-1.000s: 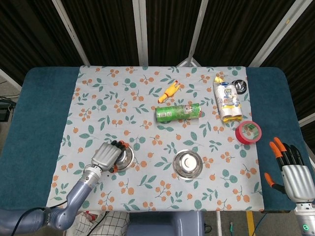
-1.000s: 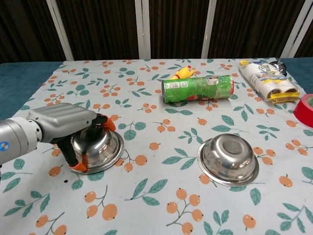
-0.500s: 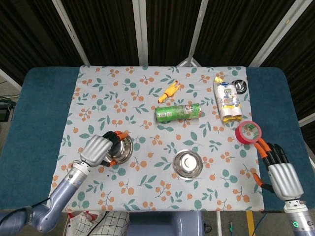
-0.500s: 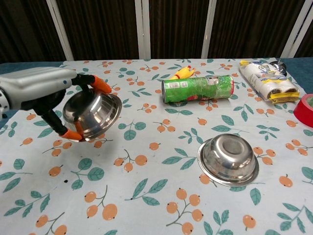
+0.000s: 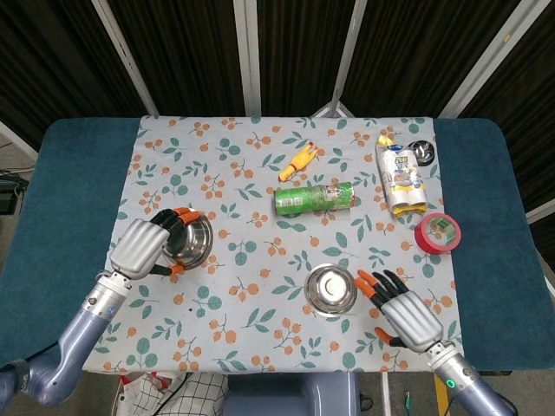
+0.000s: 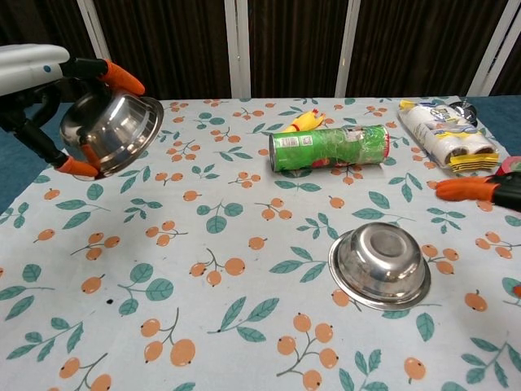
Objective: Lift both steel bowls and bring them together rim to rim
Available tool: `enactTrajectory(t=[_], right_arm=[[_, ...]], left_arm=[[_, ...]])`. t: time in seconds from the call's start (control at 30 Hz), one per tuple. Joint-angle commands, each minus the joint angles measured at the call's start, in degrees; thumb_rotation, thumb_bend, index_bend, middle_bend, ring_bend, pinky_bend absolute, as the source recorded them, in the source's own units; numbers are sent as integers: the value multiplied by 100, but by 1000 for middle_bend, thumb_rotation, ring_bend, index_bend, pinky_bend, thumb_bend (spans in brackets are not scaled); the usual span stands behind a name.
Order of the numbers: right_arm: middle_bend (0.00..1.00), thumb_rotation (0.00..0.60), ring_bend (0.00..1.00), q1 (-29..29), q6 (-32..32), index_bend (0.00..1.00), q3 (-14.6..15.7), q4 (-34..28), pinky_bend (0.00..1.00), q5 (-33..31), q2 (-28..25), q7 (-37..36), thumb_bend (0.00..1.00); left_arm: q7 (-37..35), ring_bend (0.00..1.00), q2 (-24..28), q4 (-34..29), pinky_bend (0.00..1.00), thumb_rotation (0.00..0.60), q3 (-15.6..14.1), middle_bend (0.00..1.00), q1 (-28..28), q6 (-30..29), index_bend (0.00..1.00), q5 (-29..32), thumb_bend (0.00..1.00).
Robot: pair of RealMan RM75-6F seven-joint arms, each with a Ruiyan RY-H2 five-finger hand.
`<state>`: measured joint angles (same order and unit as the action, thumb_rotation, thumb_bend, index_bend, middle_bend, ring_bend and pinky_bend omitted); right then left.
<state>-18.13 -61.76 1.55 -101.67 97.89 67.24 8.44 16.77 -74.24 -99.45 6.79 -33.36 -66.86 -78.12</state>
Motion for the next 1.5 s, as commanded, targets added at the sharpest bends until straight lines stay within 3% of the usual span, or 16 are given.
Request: enactTrajectory(t=[0.03, 0.5, 1.33, 1.5], right_arm=[[0, 600, 0, -302, 485, 0, 6, -310, 0, -192, 177, 273, 358], [0, 600, 0, -839, 1065, 0, -497, -65, 0, -1163, 905, 1009, 334], [0, 600, 0, -1468, 1618, 0, -604, 725, 1, -2151, 1481, 1471, 334], [0, 600, 0, -1548, 1700, 0, -588, 742, 95, -2303, 1487, 1520, 334]], left_arm=[[-68, 515, 57, 9, 712, 600, -22, 586, 40, -21, 410, -24, 307], [-164, 515, 228, 6, 708, 600, -110, 586, 215, -247, 408, -272, 307], [-24, 515, -2, 346, 706, 600, 58, 586, 107, -25, 408, 43, 307], [-13, 515, -33, 387, 707, 600, 64, 587, 93, 21, 408, 93, 307]])
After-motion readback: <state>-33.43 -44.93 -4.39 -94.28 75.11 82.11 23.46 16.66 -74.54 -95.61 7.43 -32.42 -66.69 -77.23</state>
